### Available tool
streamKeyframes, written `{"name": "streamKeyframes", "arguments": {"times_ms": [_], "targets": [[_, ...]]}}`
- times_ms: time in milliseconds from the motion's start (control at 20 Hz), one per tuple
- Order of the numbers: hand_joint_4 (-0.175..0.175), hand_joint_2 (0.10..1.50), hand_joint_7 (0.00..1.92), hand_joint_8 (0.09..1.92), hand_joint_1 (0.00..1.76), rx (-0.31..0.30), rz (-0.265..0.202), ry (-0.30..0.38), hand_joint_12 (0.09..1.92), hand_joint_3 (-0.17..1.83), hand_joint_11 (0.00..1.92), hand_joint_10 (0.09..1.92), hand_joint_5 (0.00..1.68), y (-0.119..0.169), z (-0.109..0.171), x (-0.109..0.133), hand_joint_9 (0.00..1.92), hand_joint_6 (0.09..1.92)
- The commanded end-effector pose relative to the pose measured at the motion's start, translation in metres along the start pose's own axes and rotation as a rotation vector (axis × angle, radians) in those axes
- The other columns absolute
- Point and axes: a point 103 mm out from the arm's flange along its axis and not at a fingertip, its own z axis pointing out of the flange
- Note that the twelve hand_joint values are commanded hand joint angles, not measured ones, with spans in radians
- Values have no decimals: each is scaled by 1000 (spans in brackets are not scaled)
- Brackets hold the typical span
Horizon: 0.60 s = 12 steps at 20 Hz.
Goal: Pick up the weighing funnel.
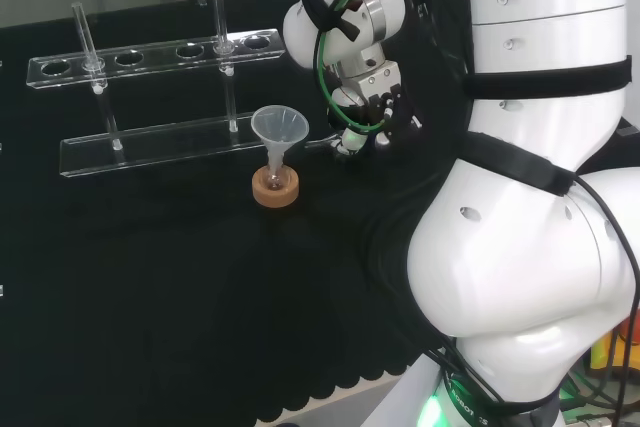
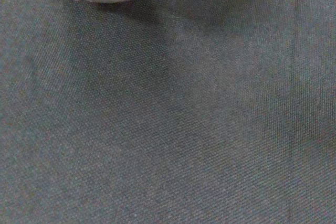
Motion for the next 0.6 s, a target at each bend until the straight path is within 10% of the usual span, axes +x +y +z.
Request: {"name": "streamKeyframes", "arguments": {"times_ms": [50, 600], "targets": [[153, 845, 886, 627, 1051, -7, 11, -17, 1057, 502, 825, 318, 1036, -1, -4, 0, 1096, 1019], [149, 833, 894, 628, 1052, -14, 41, -8, 1047, 533, 847, 304, 1034, -27, -28, -32, 1114, 1035]]}}
